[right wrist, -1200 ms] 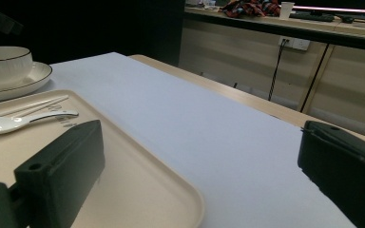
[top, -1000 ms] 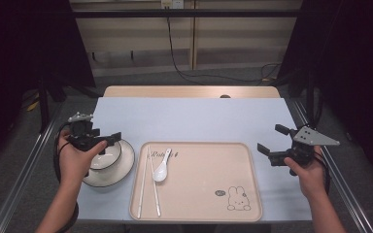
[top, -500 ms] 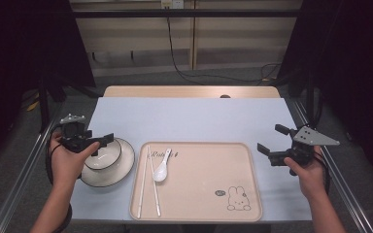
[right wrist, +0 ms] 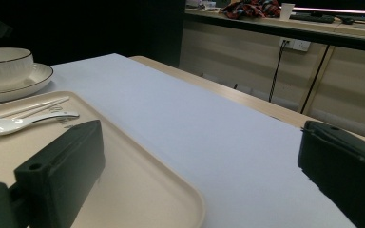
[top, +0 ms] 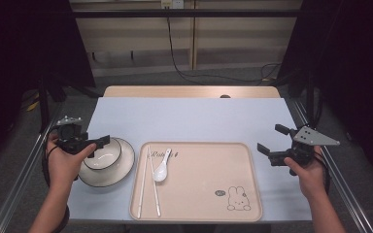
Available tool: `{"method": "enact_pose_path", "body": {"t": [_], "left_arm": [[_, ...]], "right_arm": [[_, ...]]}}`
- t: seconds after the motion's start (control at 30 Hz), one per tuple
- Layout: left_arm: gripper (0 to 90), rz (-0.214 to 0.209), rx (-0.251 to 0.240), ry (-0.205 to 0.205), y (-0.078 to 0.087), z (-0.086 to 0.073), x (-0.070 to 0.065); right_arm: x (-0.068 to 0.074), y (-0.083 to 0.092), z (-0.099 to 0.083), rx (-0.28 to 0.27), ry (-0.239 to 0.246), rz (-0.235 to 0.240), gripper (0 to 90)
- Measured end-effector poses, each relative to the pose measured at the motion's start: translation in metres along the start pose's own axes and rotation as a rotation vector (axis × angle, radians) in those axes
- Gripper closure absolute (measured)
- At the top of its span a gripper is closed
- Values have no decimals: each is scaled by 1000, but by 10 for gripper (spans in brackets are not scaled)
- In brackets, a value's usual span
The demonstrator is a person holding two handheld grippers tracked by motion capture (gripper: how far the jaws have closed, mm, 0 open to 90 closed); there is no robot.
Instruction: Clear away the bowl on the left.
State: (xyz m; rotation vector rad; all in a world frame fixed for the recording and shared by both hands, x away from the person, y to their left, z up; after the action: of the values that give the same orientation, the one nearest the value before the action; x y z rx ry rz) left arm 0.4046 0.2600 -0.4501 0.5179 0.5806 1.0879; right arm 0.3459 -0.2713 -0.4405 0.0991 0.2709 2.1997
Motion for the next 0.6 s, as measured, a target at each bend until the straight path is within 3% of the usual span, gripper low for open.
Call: {"method": "enact_pose_path", "body": {"t": [0.43, 0.6], "left_arm": [[139, 9, 26, -8, -1, -6, 3], [191, 8, 40, 14, -2, -10, 6]], "right_arm": [[0, 0, 1, -6, 7, 3, 11], [0, 1, 1, -6, 2, 1, 11]]}}
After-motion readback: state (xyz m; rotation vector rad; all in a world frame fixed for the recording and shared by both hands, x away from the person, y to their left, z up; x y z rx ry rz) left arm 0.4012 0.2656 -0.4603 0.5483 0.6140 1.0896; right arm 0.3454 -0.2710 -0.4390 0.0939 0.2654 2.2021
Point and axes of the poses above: each handheld gripper's, and its own axes: y roughly backward along the jaws, z roughly out of its top, x roughly to its left, the point moved 9 cm from there along -y, roughly forward along the jaws
